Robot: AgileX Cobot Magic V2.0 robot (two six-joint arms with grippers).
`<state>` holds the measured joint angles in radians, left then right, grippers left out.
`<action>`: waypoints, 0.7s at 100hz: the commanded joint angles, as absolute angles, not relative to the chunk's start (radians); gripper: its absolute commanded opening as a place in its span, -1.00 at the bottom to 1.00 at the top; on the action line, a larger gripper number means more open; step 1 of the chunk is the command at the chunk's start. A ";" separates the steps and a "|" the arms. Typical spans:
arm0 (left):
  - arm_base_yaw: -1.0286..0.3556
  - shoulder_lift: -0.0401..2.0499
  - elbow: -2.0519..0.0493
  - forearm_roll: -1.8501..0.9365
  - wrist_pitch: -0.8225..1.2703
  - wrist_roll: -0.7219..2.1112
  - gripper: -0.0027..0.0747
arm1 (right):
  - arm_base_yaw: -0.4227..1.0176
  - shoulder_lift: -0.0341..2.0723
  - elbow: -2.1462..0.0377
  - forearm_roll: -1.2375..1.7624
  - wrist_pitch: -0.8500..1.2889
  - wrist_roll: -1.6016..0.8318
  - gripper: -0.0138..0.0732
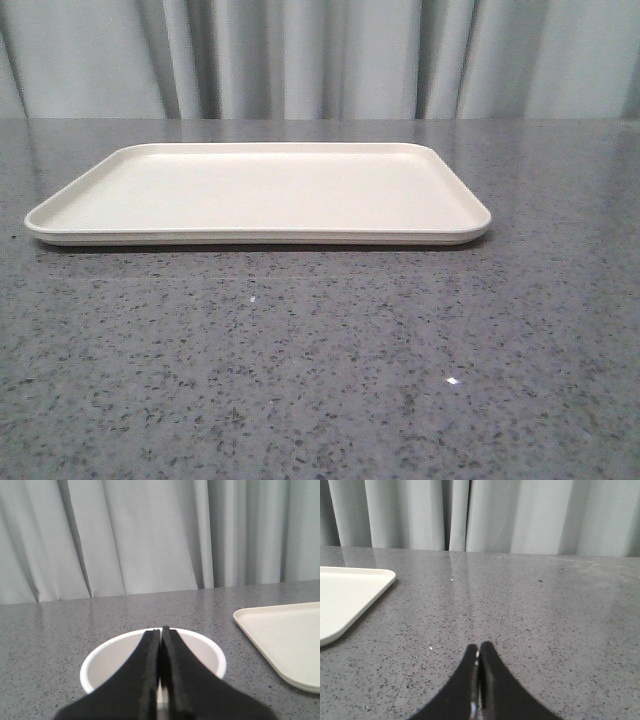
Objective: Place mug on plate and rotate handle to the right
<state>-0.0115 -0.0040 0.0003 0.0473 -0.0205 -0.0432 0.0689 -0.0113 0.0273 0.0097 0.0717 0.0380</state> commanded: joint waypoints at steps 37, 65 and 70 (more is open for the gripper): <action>-0.009 -0.033 0.005 -0.009 -0.238 -0.053 -0.98 | 0.068 -0.031 0.027 0.000 -0.036 0.037 -0.96; -0.009 -0.033 -0.095 -0.124 -0.086 -0.053 -0.98 | 0.068 -0.030 -0.015 0.000 -0.043 0.038 -0.96; -0.009 -0.033 -0.136 -0.123 -0.013 -0.053 -0.98 | 0.068 -0.025 -0.041 0.000 -0.030 0.038 -0.96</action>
